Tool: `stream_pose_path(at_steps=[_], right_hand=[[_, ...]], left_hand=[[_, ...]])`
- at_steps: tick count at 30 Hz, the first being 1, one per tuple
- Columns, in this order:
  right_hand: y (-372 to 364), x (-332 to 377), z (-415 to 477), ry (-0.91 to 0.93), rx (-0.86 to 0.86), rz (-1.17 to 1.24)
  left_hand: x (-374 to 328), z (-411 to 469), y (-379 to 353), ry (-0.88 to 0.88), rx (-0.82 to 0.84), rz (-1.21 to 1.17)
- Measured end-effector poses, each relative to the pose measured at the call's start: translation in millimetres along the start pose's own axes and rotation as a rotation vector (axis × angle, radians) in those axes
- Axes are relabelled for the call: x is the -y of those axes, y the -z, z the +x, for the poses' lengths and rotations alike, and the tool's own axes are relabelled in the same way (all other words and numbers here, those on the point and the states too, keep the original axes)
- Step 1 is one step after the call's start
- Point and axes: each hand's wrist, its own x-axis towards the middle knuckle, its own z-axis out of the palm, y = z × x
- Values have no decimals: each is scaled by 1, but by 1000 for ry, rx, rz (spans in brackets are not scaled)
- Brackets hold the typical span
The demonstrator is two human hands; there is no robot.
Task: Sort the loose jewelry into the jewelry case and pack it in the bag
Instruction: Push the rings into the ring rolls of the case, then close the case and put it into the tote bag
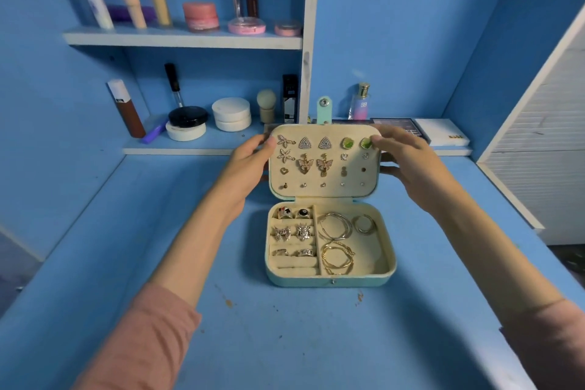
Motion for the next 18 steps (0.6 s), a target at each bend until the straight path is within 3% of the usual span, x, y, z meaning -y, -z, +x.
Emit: stream_pose_path(at_steps=[7,12,18], right_hand=[[17,1,-40,195,135,30],[26,-17,-73,369,266,-116],[29,-42,-98,479,306,-350]], left_hand=[[0,-39,18,-173,93,57],[12,-73,29,-274,213,111],[38,-97,36,-334,264,237]])
